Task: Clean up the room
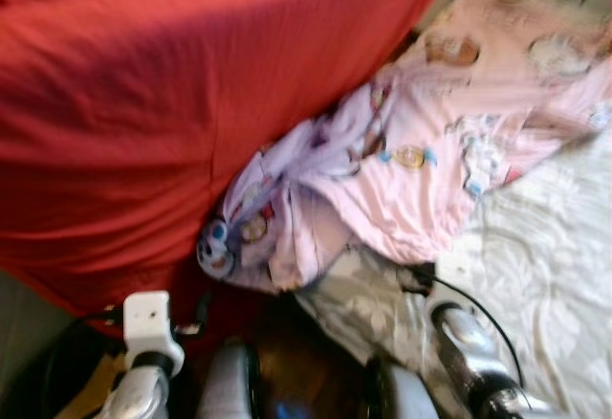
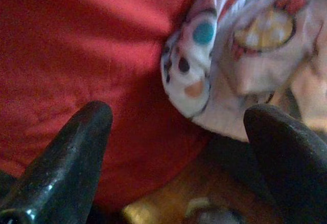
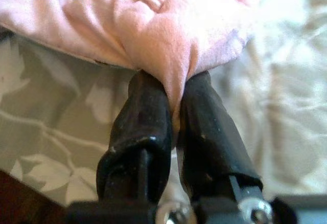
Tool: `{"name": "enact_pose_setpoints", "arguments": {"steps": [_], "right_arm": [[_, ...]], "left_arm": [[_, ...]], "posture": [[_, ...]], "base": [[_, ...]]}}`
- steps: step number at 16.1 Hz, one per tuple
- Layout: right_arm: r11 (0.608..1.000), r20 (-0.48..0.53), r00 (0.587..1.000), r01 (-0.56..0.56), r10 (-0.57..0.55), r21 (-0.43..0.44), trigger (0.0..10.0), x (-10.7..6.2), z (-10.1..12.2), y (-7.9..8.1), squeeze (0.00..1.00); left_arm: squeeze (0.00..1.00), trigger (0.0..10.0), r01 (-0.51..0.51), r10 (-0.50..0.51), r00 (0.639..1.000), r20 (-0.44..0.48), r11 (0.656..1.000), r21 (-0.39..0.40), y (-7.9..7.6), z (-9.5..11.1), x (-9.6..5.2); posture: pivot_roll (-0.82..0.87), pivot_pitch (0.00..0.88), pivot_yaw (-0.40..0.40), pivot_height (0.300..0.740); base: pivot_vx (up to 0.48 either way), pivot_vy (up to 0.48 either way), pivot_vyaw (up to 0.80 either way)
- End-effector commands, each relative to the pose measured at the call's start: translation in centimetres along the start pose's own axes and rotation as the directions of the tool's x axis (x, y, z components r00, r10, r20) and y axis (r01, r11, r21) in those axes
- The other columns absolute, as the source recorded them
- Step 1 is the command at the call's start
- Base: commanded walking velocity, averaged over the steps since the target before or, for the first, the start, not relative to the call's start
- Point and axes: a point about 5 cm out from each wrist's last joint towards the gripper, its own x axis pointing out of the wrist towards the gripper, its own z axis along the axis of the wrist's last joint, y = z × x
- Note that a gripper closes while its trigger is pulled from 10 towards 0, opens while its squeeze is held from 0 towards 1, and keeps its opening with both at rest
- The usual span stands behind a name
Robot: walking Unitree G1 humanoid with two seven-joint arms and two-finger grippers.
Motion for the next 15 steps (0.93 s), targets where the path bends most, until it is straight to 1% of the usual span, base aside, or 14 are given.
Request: {"name": "enact_pose_setpoints", "arguments": {"steps": [1,2,3,4,6,9,11,12,14,15], "right_arm": [[0.999,0.005,1.000,0.027,-0.027,0.018,0.3,-0.6,-0.8,-1.0,0.00],[0.999,0.010,0.999,0.039,-0.039,0.016,9.5,-0.7,-1.0,-1.4,0.00],[0.997,0.044,0.997,0.060,-0.062,0.045,10.0,-1.3,-1.4,-2.0,0.00],[0.996,0.064,0.995,0.070,-0.073,0.061,10.0,-1.6,-1.6,-2.3,0.00],[0.995,0.094,0.993,0.063,-0.070,0.078,10.0,-1.8,-1.5,-2.2,0.00],[0.994,0.116,0.991,0.058,-0.069,0.089,10.0,-1.6,-0.8,-2.2,0.00],[0.995,0.113,0.991,0.061,-0.070,0.080,10.0,-1.5,-0.6,-2.2,0.00],[0.995,0.111,0.991,0.060,-0.069,0.080,10.0,-1.5,-0.7,-2.2,0.00],[0.995,0.104,0.992,0.061,-0.069,0.077,10.0,-1.5,-0.9,-2.1,0.00],[0.995,0.103,0.992,0.061,-0.069,0.078,10.0,-1.5,-0.9,-2.0,0.00]], "left_arm": [[0.00,10.0,-0.023,0.023,0.999,-0.028,1.000,0.006,0.3,-0.9,0.0],[0.00,10.0,-0.024,0.024,0.999,-0.030,1.000,0.004,0.2,-1.1,0.6],[0.00,10.0,-0.025,0.025,0.999,-0.023,1.000,0.000,0.1,-1.4,0.9],[0.00,10.0,-0.022,0.022,1.000,-0.022,1.000,-0.001,0.0,-1.5,1.2],[0.00,10.0,-0.018,0.018,1.000,-0.024,1.000,-0.005,-0.1,-1.8,1.6],[0.00,10.0,-0.015,0.014,0.998,-0.062,1.000,-0.012,-0.4,-2.9,2.3],[0.00,10.0,-0.028,0.026,0.994,-0.105,0.999,-0.019,-0.2,-4.0,2.2],[0.00,10.0,-0.041,0.037,0.989,-0.143,0.999,-0.024,0.1,-4.9,2.0],[0.00,10.0,-0.050,0.045,0.980,-0.195,0.998,-0.023,0.6,-6.2,1.5],[0.00,10.0,-0.054,0.044,0.972,-0.233,0.998,-0.037,0.8,-6.9,1.1]], "posture": [[0.10,0.023,-0.070,0.621],[0.09,0.011,-0.067,0.621],[0.07,0.001,-0.062,0.621],[0.06,0.000,-0.057,0.621],[0.04,0.000,-0.050,0.621],[0.03,0.000,-0.041,0.656],[0.03,0.000,-0.041,0.681],[0.03,0.000,-0.040,0.696],[0.03,0.000,-0.038,0.716],[0.03,0.000,-0.038,0.726]], "base": [[0.000,0.000,0.00],[0.000,0.000,0.00],[0.000,0.000,0.00],[0.000,0.000,0.00],[0.000,0.000,0.00],[0.000,0.000,0.00],[0.000,0.000,0.00],[0.000,0.000,0.00],[0.000,0.000,0.00],[0.000,0.000,0.00]]}}
